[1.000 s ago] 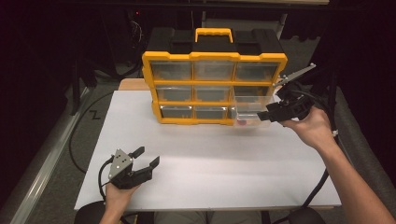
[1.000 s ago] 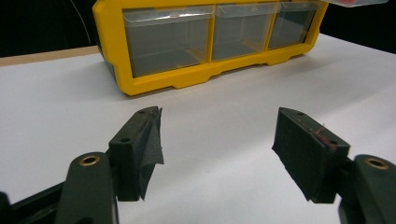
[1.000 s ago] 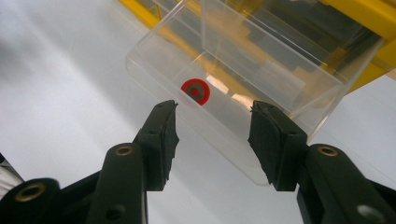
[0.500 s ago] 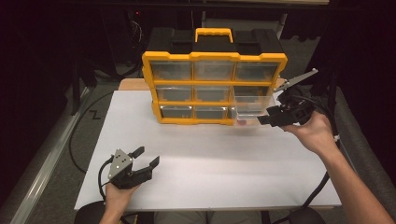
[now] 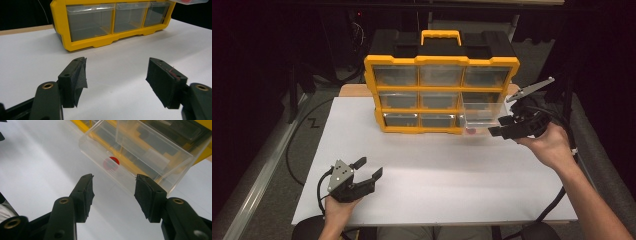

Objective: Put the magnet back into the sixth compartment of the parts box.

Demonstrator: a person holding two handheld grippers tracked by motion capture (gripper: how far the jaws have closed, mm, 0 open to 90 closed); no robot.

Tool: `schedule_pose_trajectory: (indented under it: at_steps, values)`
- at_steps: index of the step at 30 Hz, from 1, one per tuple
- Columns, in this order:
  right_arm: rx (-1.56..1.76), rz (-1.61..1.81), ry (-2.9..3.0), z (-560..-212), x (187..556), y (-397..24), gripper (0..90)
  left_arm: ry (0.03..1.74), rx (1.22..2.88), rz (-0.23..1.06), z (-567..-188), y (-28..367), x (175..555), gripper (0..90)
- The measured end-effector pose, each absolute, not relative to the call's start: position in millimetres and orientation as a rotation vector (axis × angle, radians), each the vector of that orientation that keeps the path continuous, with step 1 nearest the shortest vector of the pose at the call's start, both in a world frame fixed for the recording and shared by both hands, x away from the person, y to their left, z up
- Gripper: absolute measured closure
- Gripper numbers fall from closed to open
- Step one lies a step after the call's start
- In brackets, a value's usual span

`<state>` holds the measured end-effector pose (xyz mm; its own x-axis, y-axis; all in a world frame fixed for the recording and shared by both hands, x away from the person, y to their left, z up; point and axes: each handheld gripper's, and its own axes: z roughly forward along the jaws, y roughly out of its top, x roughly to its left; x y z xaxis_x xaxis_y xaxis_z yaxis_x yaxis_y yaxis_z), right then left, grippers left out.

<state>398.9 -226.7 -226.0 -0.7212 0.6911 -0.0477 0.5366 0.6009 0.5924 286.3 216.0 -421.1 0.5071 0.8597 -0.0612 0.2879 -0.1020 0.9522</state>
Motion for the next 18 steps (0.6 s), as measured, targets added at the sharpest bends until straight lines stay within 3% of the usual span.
schedule_pose_trajectory:
  at_steps: [18]
  values:
    - [1.018, 0.825, 2.556, -232.9, 390.9, -235.0, 49.8, 0.991, 1.652, 0.651, -421.0, 215.9, 286.2, 32.1]
